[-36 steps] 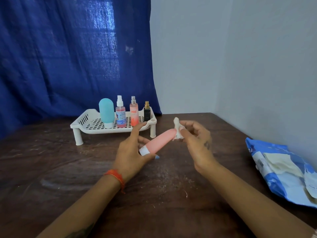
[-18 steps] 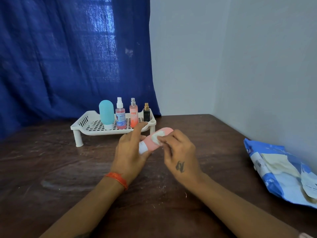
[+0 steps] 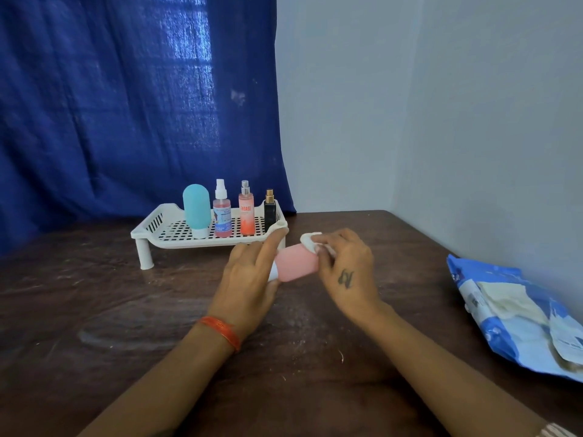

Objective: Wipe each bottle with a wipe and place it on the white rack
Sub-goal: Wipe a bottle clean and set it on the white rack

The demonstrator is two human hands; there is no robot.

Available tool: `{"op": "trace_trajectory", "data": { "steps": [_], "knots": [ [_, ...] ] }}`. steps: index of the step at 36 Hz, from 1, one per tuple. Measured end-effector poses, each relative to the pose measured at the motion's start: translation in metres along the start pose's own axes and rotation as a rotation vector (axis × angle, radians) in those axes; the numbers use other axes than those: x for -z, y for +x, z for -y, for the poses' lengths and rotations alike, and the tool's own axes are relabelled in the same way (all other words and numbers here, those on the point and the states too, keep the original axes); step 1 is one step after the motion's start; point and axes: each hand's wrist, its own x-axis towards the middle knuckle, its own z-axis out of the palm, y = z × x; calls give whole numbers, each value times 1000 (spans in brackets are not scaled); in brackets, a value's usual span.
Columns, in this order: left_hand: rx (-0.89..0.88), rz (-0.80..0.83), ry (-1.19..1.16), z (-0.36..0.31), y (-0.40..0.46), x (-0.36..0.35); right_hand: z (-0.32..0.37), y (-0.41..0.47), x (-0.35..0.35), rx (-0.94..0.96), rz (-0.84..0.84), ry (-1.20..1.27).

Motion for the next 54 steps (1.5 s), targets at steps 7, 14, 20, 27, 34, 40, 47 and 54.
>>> {"op": "trace_trajectory", "data": {
  "steps": [7, 14, 20, 27, 34, 40, 47, 54],
  "knots": [
    [-36, 30, -5, -1, -2, -2, 13, -6, -8, 49, 38, 32],
    [8, -14, -114, 4, -2, -3, 16, -14, -7, 301, 184, 132],
    [74, -68, -145, 12, -1, -2, -5, -8, 5, 348, 245, 180],
    [222, -89, -135, 16, 0, -1, -25, 1, 6, -35, 192, 78],
    [263, -93, -162, 15, 0, 0, -30, -3, 5, -211, 547, -38],
    [306, -95, -184, 15, 0, 1, -25, 1, 8, -238, 505, 70],
    [309, -81, -202, 13, 1, 2, 0, 26, 15, -493, 446, 513],
    [313, -74, -198, 15, 1, 1, 16, 56, 7, -544, 648, 543]
  ]
}}
